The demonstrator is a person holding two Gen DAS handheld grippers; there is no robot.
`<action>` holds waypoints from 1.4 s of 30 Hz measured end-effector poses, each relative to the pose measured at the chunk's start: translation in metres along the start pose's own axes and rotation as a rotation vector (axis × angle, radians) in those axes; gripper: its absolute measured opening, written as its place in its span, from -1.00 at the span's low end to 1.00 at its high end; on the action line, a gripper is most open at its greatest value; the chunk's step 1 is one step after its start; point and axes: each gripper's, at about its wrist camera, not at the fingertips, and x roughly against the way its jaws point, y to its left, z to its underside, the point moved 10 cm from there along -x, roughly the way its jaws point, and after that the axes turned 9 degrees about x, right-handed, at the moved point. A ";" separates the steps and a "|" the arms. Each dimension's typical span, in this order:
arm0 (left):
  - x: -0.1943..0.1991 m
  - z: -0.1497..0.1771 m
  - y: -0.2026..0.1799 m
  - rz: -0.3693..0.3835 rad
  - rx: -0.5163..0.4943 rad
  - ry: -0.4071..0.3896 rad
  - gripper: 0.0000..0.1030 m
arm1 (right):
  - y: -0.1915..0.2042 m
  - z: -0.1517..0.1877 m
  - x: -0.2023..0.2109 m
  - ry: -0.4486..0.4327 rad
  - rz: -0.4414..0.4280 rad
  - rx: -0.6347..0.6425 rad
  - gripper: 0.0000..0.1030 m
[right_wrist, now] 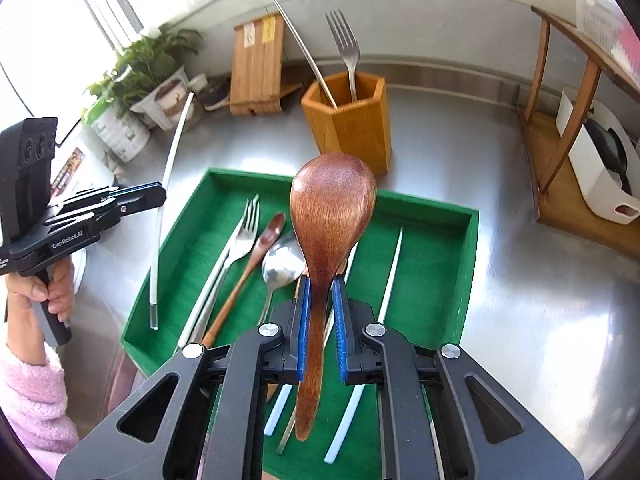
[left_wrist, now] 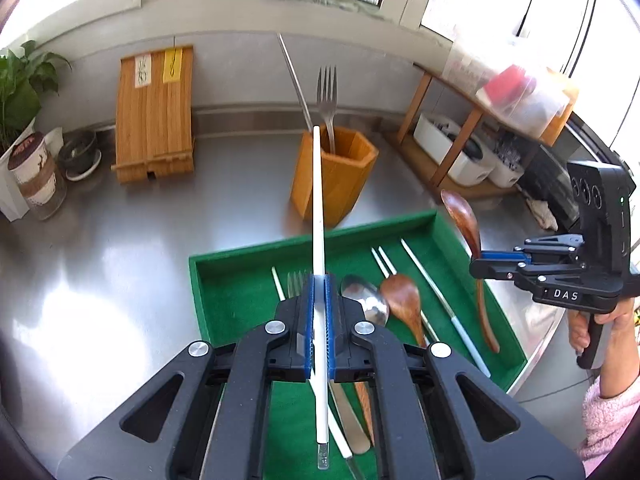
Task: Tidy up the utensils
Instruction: 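Insert the white chopstick into the orange holder with the left tool while the right tool inserts the spoon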
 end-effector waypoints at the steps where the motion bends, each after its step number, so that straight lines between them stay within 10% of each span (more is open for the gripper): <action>1: 0.002 -0.005 -0.002 0.013 0.004 -0.036 -0.93 | -0.001 -0.005 0.002 -0.046 -0.002 0.004 -0.78; 14: 0.029 -0.101 -0.030 0.088 0.051 -0.512 -0.93 | -0.022 -0.107 0.043 -0.583 0.138 0.040 -0.78; 22: 0.018 -0.159 -0.051 0.067 0.041 -0.700 -0.93 | -0.051 -0.165 0.032 -0.706 0.249 0.025 -0.78; 42: -0.082 -0.158 -0.031 0.072 0.011 -0.551 -0.92 | -0.084 -0.157 -0.057 -0.525 0.163 -0.032 -0.78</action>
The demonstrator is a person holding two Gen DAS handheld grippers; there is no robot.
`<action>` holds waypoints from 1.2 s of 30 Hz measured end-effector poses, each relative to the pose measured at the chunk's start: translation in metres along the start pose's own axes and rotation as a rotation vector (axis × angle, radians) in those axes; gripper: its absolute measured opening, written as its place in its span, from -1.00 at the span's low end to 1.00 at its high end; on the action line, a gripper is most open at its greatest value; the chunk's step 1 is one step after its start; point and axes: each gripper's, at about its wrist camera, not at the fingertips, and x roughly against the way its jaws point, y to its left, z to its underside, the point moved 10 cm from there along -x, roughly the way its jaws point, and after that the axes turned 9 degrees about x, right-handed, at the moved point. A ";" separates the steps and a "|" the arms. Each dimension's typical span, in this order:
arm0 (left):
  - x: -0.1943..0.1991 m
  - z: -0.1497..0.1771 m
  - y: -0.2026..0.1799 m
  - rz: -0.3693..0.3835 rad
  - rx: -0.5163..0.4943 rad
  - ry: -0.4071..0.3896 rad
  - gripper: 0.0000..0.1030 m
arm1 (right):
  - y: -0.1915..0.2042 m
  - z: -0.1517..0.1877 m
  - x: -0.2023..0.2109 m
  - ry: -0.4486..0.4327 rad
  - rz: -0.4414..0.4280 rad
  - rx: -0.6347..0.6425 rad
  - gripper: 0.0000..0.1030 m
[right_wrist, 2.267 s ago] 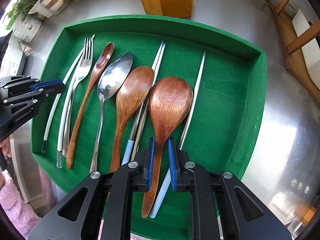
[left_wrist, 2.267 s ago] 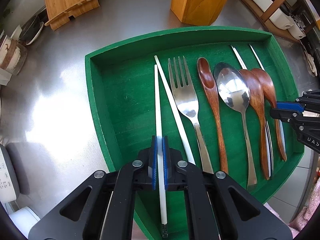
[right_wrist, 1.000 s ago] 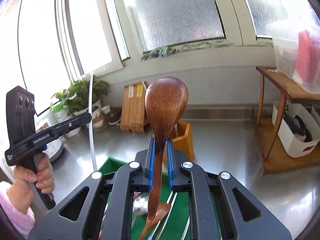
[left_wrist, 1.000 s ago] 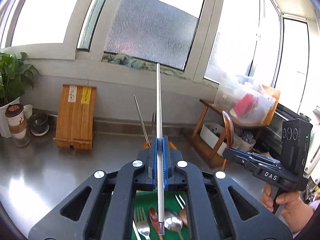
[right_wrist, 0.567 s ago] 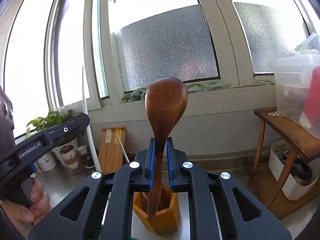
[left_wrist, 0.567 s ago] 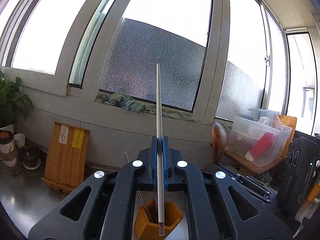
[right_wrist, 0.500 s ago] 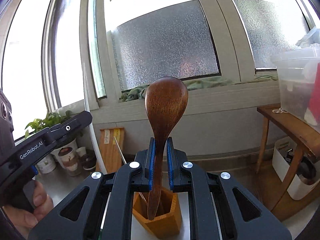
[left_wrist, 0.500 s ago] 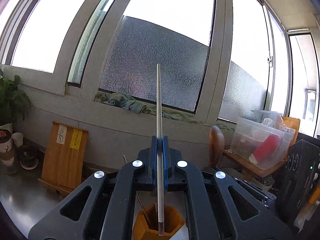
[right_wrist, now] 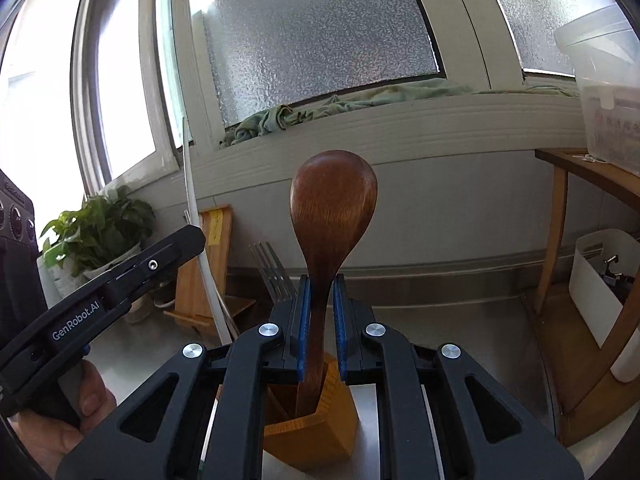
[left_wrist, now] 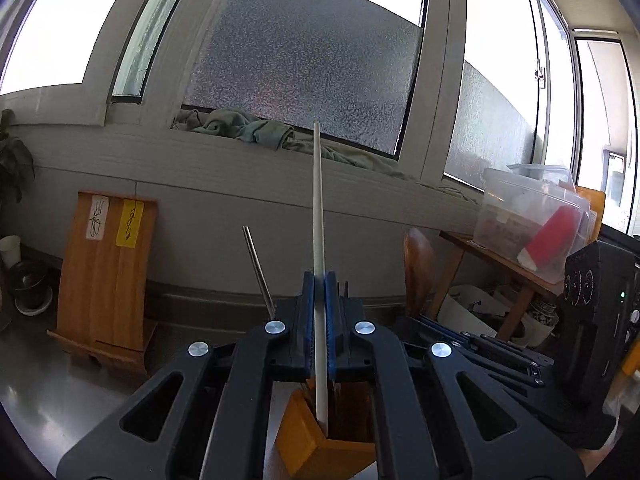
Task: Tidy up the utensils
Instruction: 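Insert the white chopstick into the orange holder with the left tool while the right tool inserts the spoon, then move both open tools back over the green tray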
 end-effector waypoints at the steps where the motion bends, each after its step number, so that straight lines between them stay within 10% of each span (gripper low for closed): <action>1: -0.001 0.005 0.002 -0.002 -0.005 0.012 -0.92 | -0.001 0.005 0.000 0.020 -0.011 -0.014 -0.77; 13: -0.004 0.048 0.014 0.063 0.015 0.186 -0.92 | 0.008 0.041 -0.002 0.146 -0.046 0.008 -0.73; 19: 0.005 0.061 0.021 0.063 0.044 0.228 -0.49 | 0.007 0.045 0.005 0.162 -0.026 0.013 -0.69; 26: 0.041 0.051 0.035 0.028 0.087 0.212 -0.24 | 0.001 0.046 0.039 0.153 0.004 -0.010 -0.06; 32: 0.085 0.048 0.035 -0.001 0.095 0.221 0.47 | 0.003 0.047 0.085 0.163 0.013 -0.030 0.85; 36: 0.104 0.062 0.030 -0.029 0.088 0.330 0.84 | 0.014 0.056 0.108 0.271 -0.028 -0.039 0.93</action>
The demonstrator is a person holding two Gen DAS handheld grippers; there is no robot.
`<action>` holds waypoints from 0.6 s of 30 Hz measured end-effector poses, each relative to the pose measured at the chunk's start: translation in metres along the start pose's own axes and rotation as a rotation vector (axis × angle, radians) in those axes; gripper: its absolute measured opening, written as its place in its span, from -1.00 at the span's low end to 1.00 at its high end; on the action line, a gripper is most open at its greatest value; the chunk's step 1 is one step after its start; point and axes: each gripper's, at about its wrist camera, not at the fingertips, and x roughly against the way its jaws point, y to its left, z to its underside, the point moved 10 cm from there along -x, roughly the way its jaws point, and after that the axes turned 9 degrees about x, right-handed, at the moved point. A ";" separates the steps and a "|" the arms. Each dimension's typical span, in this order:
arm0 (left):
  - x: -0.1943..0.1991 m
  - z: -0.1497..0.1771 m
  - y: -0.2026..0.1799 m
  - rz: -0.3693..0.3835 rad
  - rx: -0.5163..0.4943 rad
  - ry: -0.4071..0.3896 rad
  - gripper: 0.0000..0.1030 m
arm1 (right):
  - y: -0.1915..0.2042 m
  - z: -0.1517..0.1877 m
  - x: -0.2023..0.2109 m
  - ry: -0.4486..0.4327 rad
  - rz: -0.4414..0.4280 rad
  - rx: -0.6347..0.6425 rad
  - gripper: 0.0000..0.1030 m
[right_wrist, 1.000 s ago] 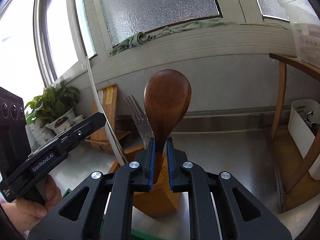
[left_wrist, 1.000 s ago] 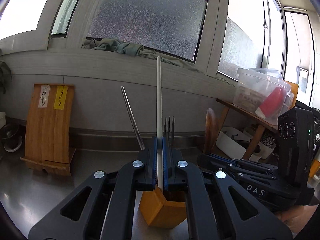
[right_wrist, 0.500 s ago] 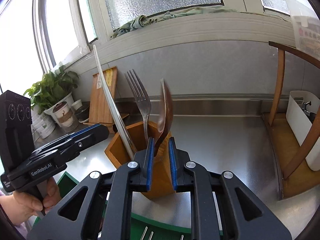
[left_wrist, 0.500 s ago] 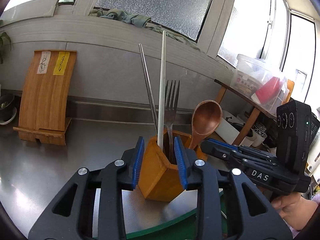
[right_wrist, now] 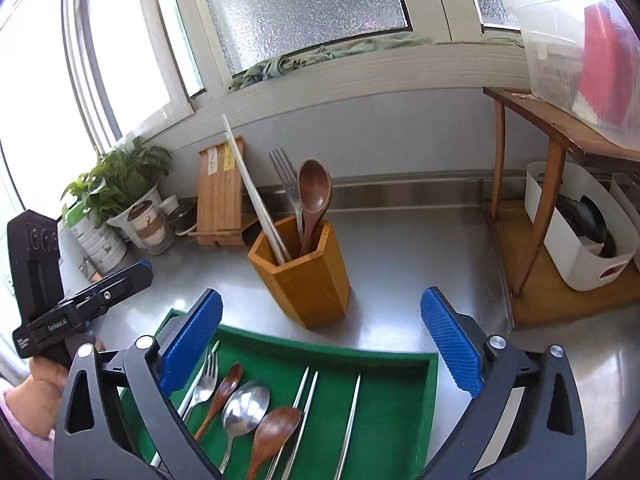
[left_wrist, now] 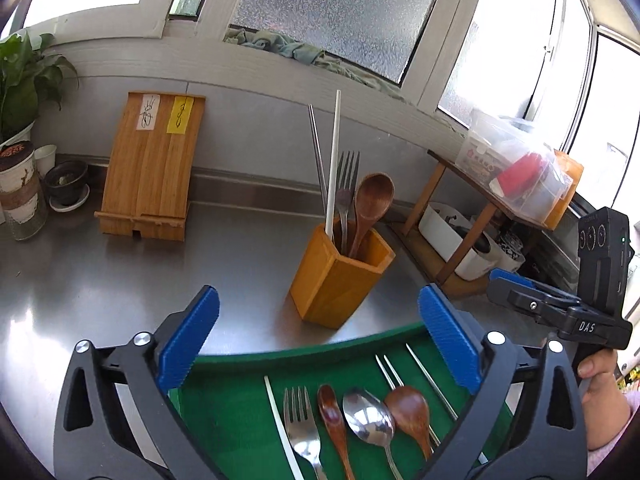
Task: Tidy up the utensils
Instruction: 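Move both open tools back over the green tray, then grasp the other white chopstick with the left tool while the right tool grasps a blue-handled chopstick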
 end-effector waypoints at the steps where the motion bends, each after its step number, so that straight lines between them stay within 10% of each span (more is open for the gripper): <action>1: 0.002 0.006 -0.001 -0.019 -0.016 0.034 0.84 | 0.003 0.006 0.003 0.037 -0.004 0.004 0.93; 9: 0.006 0.081 0.015 -0.162 -0.043 0.376 0.84 | 0.022 0.079 -0.001 0.373 -0.071 -0.006 0.83; 14: 0.004 0.124 0.034 -0.250 -0.025 0.541 0.41 | 0.019 0.136 -0.021 0.598 -0.012 0.037 -0.44; 18: 0.004 0.138 0.041 -0.304 -0.057 0.587 0.03 | 0.017 0.156 -0.028 0.661 0.039 0.052 -0.60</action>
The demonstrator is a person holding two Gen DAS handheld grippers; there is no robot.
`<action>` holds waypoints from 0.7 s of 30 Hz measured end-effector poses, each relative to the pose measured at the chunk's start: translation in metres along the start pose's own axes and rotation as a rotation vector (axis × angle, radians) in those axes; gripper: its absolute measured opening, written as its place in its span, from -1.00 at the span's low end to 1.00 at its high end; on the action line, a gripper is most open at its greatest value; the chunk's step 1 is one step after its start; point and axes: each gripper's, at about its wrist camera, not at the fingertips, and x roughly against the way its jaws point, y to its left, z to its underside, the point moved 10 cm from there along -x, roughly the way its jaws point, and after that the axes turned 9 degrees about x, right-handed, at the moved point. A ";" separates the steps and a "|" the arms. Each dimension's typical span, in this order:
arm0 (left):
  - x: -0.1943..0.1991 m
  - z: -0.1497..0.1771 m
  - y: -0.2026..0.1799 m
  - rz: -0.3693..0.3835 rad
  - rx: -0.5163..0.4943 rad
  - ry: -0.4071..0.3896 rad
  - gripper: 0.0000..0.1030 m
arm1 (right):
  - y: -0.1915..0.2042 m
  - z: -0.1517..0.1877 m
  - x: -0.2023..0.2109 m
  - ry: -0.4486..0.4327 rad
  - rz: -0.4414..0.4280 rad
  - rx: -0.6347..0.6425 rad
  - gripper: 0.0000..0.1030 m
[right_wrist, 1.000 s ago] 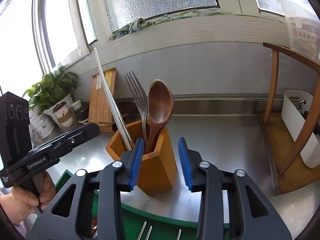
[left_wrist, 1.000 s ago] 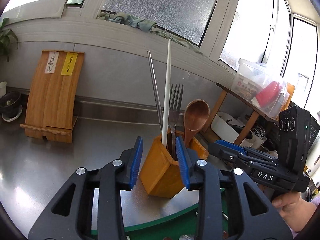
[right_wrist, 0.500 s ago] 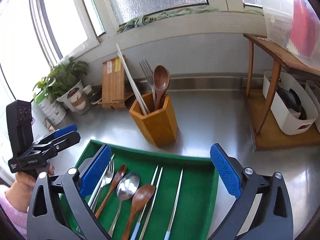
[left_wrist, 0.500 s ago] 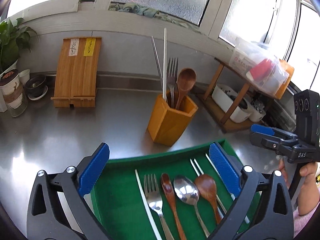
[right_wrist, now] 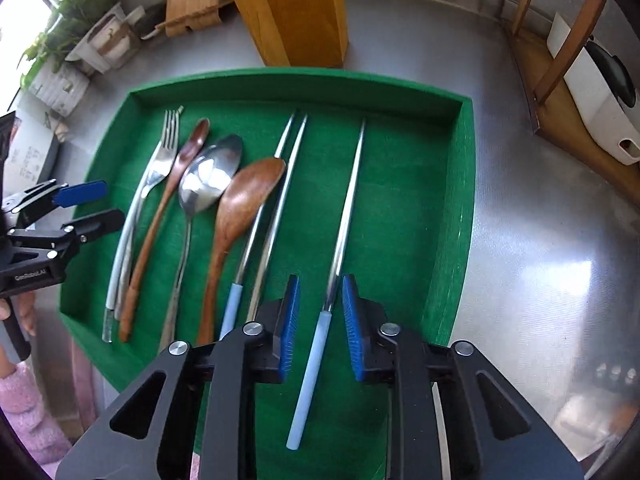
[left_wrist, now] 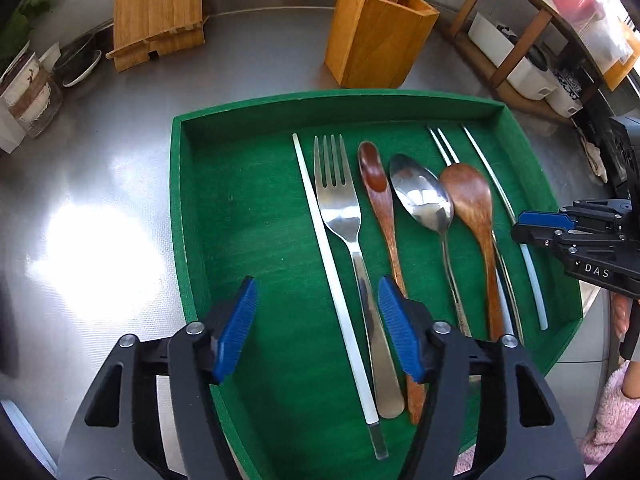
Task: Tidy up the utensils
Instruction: 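Grasp the other white chopstick with the left tool while the right tool grasps a blue-handled chopstick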
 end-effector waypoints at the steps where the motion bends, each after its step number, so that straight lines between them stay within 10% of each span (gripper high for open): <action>1: -0.001 0.001 0.000 0.000 0.002 0.003 0.00 | 0.000 0.000 0.001 0.002 0.007 0.002 -0.61; 9: -0.007 0.001 0.000 -0.060 -0.028 0.030 -0.45 | 0.001 0.004 0.002 0.067 0.054 0.027 -0.62; 18: -0.015 -0.001 -0.012 -0.138 -0.106 0.064 -0.41 | 0.015 0.000 -0.004 0.141 0.098 0.051 -0.62; 21: -0.017 -0.006 -0.008 -0.159 -0.091 0.104 -0.83 | 0.019 -0.004 -0.007 0.182 0.096 0.063 -0.81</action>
